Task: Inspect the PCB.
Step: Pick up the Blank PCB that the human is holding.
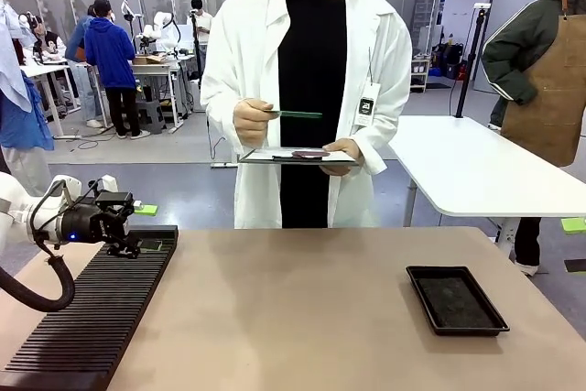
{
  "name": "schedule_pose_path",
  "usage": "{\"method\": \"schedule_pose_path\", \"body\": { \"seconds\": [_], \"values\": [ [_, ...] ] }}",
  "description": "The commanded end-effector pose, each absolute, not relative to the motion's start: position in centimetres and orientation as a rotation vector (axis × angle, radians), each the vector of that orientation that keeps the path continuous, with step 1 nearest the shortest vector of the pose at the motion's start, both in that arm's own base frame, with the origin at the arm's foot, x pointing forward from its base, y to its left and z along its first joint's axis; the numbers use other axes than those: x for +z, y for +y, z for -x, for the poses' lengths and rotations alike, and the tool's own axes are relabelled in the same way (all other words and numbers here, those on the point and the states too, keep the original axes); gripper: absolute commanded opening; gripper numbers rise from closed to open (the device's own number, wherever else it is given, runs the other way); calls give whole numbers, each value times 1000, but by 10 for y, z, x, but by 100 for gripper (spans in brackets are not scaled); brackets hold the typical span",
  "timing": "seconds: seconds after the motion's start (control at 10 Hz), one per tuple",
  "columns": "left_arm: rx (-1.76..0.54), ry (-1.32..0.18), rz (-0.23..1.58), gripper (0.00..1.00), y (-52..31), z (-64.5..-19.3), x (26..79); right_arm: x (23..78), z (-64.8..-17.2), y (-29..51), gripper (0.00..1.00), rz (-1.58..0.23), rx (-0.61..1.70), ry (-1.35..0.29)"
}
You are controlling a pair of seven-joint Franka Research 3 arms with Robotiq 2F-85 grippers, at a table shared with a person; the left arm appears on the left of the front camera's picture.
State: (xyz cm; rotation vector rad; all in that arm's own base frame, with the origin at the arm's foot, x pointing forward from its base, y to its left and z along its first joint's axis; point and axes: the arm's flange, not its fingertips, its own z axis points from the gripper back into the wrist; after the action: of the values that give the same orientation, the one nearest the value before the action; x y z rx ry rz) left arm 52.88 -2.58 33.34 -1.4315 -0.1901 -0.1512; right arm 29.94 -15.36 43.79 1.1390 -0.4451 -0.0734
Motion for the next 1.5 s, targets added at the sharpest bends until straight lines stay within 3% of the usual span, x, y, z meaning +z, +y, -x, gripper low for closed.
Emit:
{"method": "schedule_pose_path", "body": {
  "seconds": [0.0, 0.8, 1.4],
  "values": [
    [-148, -199, 1417, 100, -27, -532, 334, 439, -299, -154, 100, -1147, -65, -451],
    [-170, -174, 1478, 100, -21, -521, 351, 439, -299, -154, 100, -1147, -65, -451],
    [-207, -167, 1456, 100, 65, -381, 420, 439, -299, -154, 100, -1147, -65, -451]
  ]
}}
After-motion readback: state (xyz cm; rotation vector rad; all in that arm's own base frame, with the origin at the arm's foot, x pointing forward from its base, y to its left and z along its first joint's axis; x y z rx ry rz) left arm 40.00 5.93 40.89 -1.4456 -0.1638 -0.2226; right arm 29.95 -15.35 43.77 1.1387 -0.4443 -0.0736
